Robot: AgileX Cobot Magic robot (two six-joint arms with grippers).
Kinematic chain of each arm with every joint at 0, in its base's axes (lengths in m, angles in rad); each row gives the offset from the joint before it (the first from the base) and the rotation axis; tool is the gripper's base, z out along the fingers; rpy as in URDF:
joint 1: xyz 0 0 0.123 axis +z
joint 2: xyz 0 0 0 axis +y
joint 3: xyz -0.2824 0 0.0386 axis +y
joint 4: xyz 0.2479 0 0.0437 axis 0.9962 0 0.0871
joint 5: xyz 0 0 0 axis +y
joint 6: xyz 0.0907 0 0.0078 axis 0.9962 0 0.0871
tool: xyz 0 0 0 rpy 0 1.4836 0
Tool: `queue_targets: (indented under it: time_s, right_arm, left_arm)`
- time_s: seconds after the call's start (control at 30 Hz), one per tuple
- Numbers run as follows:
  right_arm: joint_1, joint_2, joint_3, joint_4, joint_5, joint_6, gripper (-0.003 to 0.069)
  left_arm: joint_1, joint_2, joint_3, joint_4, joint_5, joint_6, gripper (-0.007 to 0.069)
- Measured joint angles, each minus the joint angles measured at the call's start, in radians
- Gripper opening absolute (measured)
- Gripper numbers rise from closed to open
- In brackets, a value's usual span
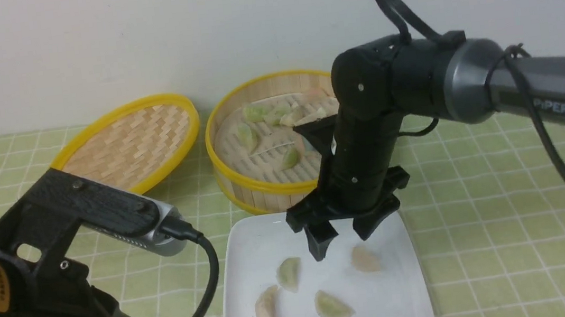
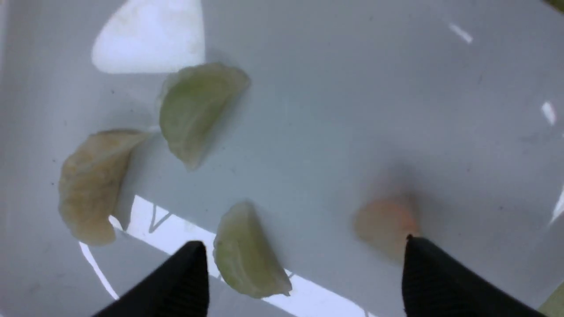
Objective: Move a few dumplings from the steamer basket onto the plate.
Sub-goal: Use the right arm to put the dumpling into the plate
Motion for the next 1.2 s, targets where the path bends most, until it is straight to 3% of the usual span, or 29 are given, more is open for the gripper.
queue_targets:
  time_s: [0.1,0.2,0.53,0.77,1.03,1.1,1.2]
  right_arm:
    - [-0.019,0.001,-0.103,-0.009,-0.002,0.000,0.0615]
    - [-0.050,0.020,-0.232,-0.014,-0.025,0.000,0.0617]
    - [-0.136,0.320,-0.640,-0.072,0.017,-0.041,0.0481]
    - [-0.136,0.449,-0.713,-0.113,0.019,-0.046,0.0449]
    - [-0.136,0.501,-0.720,-0.116,-0.092,-0.048,0.0440]
    - [-0.136,0.507,-0.722,-0.119,-0.098,-0.049,0.0419]
    - [-0.136,0.511,-0.726,-0.135,-0.097,-0.051,0.0318]
  left_arm:
    - [0.000,0.000,0.000,0.000,0.000,0.000,-0.0006]
    - [0.000,0.000,0.000,0.000,0.000,0.000,-0.0006]
    - [0.000,0.000,0.000,0.000,0.006,0.000,-0.0006]
    - [0.000,0.000,0.000,0.000,0.033,0.000,-0.0006]
    - [0.000,0.000,0.000,0.019,0.033,0.000,-0.0006]
    - [0.000,0.000,0.000,0.025,0.033,0.000,-0.0006]
    - [0.000,0.000,0.000,0.034,0.034,0.000,-0.0006]
